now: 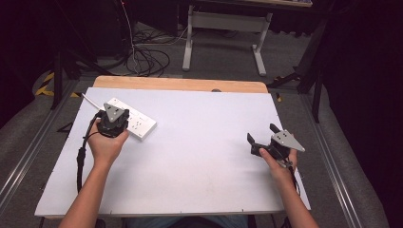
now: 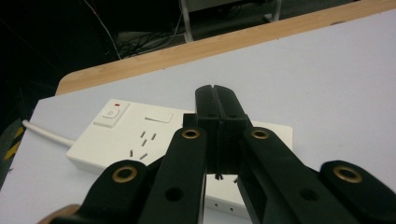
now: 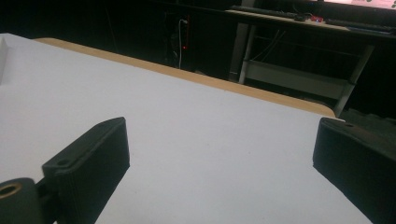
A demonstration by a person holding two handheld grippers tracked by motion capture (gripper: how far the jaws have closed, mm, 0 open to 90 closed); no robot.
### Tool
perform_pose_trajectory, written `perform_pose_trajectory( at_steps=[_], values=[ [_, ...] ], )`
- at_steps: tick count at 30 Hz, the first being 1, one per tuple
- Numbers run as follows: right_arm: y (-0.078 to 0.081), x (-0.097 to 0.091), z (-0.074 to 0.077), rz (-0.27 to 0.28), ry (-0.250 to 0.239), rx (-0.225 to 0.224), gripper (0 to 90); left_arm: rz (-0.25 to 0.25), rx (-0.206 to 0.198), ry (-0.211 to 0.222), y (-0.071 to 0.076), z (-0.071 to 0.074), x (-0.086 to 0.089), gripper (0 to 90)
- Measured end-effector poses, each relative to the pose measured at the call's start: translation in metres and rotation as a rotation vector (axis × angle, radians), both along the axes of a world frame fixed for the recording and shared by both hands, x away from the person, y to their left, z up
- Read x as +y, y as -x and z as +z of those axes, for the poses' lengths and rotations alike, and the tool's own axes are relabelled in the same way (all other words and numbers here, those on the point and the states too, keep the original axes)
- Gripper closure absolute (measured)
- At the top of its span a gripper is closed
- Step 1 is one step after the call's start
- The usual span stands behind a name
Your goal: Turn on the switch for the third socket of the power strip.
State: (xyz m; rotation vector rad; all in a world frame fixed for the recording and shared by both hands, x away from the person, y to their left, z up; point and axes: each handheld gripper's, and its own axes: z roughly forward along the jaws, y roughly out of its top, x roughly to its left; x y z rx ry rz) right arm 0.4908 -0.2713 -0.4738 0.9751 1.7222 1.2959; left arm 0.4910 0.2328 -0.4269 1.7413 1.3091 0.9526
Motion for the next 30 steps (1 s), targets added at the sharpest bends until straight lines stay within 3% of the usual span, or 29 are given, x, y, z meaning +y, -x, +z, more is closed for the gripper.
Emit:
perform_pose_trajectory(
  at_steps=[12, 30],
  values=[
    [0.000, 0.000, 0.000, 0.001, -0.001, 0.001, 4.2, -0.018, 0.034, -0.016, -0.016, -0.002, -0.010, 90.0],
    [0.000, 0.000, 0.000, -0.001, 0.003, 0.000, 4.5, -0.034, 0.094, -0.056, -0.033, -0.009, -0.012, 90.0]
  ],
)
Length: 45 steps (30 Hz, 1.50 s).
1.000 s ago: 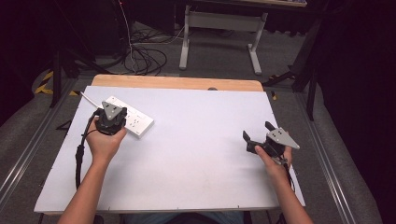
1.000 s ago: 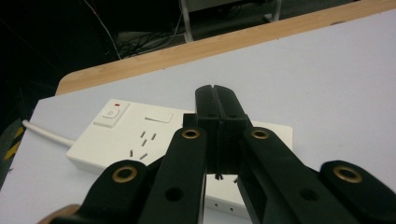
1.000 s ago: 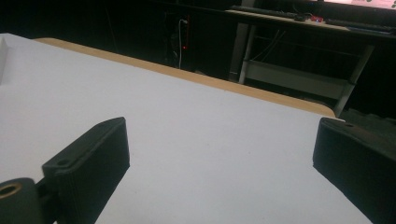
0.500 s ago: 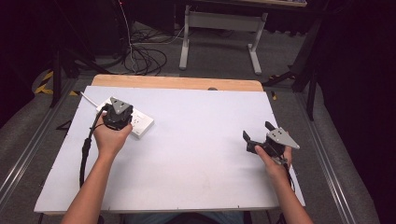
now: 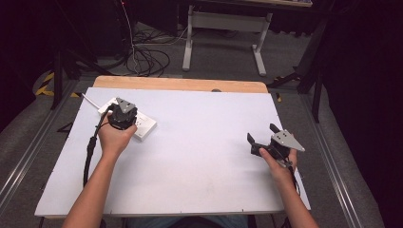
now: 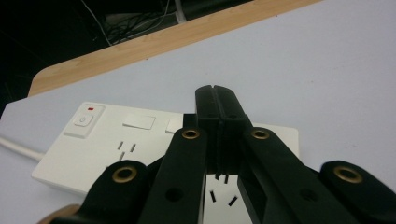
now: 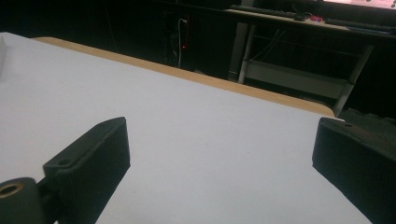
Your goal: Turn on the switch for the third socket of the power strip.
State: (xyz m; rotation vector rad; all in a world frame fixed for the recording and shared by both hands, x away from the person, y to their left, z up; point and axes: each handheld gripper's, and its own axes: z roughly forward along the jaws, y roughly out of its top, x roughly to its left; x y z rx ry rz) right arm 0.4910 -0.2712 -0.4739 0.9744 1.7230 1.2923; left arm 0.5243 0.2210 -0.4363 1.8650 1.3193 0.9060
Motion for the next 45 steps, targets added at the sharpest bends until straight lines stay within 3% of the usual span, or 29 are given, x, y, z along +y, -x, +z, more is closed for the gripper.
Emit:
perform_pose_trajectory(
  at_steps=[30, 45],
  values=[
    [0.000, 0.001, -0.001, 0.001, 0.001, 0.005, 4.6, -0.024, 0.138, -0.061, -0.028, -0.011, -0.012, 89.9],
    [0.000, 0.002, -0.002, 0.004, 0.007, 0.009, 4.6, -0.015, 0.171, -0.068, -0.038, -0.020, -0.013, 89.9]
  ],
)
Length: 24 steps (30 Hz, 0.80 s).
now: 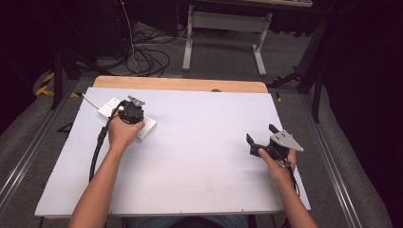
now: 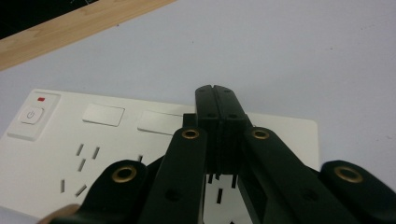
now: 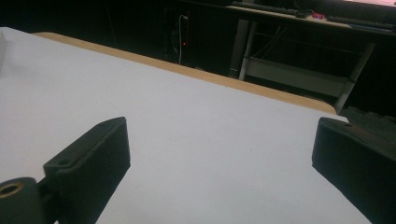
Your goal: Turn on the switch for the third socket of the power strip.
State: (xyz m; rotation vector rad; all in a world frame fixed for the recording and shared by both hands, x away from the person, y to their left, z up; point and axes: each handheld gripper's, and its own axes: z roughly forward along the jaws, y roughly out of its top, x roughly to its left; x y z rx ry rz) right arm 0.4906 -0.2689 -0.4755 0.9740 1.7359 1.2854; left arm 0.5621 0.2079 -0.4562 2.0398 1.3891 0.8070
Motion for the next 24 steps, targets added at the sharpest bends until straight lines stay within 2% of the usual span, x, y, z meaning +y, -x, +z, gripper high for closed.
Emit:
perform_pose_trajectory(
  at_steps=[9, 12, 24],
  values=[
    [0.0001, -0.0001, 0.0002, -0.001, 0.001, -0.001, 4.6, -0.003, 0.007, 0.006, -0.0015, -0.0025, -0.0005, 89.9],
    [0.0004, -0.0003, 0.0005, 0.000, 0.000, -0.003, 4.6, -0.004, 0.008, -0.011, -0.0030, -0.0045, -0.0009, 89.9],
    [0.0011, -0.0010, 0.0014, -0.002, -0.001, -0.006, 4.7, -0.013, 0.011, -0.017, -0.0033, -0.0069, -0.0034, 89.9]
  ],
)
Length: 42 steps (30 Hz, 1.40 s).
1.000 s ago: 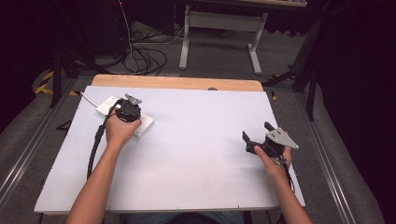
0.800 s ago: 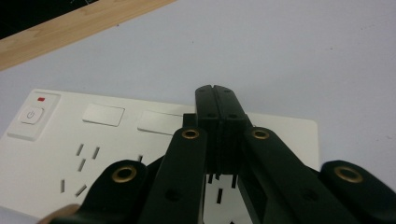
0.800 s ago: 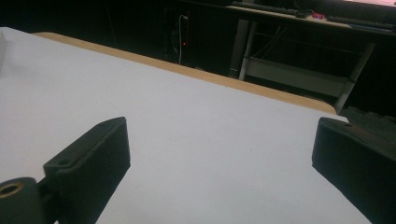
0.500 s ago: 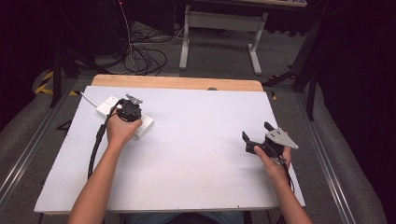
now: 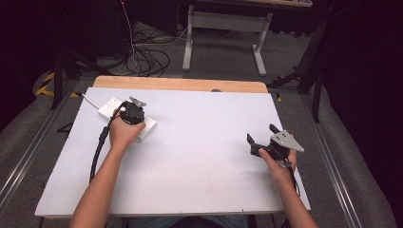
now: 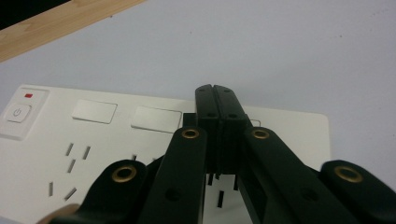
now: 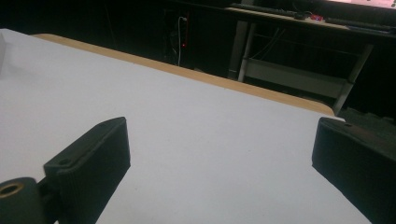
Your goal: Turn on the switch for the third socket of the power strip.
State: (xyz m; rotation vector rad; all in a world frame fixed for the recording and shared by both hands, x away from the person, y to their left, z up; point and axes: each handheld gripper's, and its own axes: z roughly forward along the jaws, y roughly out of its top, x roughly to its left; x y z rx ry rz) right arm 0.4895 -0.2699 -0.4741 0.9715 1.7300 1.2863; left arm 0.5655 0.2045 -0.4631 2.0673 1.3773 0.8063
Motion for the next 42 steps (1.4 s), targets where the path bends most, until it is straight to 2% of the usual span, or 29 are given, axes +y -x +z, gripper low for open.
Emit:
perform_pose_trajectory(
  at_steps=[24, 25, 29, 33, 42],
  values=[
    [0.0014, -0.0010, 0.0013, -0.006, -0.005, -0.003, 4.6, -0.007, 0.000, 0.005, 0.0005, -0.0014, 0.0005, 90.0],
    [0.0014, -0.0010, 0.0013, -0.006, -0.004, -0.003, 4.6, 0.009, -0.007, -0.016, 0.0004, -0.0031, 0.0017, 90.0],
    [0.0016, -0.0013, 0.0016, -0.006, -0.004, -0.006, 4.6, 0.009, -0.003, 0.011, 0.0008, -0.0031, 0.0050, 90.0],
    [0.0013, -0.0016, 0.0016, -0.006, -0.008, -0.005, 4.6, 0.007, -0.006, -0.014, 0.0014, -0.0031, 0.0031, 90.0],
    [0.0022, -0.0018, 0.0022, -0.008, -0.006, -0.007, 4.6, 0.006, -0.016, -0.025, 0.0018, -0.0036, 0.0027, 90.0]
  ],
)
